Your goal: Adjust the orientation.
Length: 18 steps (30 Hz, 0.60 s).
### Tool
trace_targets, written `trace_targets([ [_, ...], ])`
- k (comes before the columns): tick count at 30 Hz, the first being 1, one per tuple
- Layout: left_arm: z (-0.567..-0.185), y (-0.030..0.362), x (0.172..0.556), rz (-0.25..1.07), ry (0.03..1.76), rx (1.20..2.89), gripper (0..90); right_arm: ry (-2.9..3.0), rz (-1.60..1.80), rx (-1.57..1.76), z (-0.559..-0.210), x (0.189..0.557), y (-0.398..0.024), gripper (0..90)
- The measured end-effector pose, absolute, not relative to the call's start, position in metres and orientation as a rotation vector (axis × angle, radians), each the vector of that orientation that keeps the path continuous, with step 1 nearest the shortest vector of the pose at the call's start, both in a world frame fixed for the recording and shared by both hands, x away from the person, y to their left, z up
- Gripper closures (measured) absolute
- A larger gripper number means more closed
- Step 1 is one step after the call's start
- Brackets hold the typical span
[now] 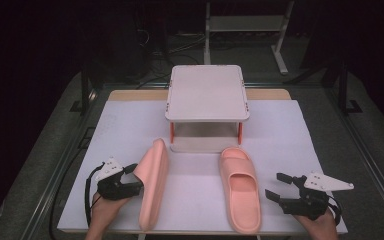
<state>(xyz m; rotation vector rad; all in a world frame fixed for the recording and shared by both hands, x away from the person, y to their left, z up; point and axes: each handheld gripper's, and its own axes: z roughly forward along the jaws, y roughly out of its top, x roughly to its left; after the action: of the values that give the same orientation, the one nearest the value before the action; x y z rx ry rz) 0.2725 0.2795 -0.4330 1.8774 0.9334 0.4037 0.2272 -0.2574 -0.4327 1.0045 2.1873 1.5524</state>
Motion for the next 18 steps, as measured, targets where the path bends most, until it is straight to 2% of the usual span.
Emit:
trace_targets([
  [8,-0.4338,0.2701,0.2709,0.405,0.889,1.895,35.3,2.2,1.547,1.001,-0.4335,0.2276,-0.256,24.5],
  [18,-0.4322,0.2681,0.27,0.411,0.878,1.881,36.3,2.207,1.545,0.999,-0.4339,0.2276,-0.2552,24.5],
])
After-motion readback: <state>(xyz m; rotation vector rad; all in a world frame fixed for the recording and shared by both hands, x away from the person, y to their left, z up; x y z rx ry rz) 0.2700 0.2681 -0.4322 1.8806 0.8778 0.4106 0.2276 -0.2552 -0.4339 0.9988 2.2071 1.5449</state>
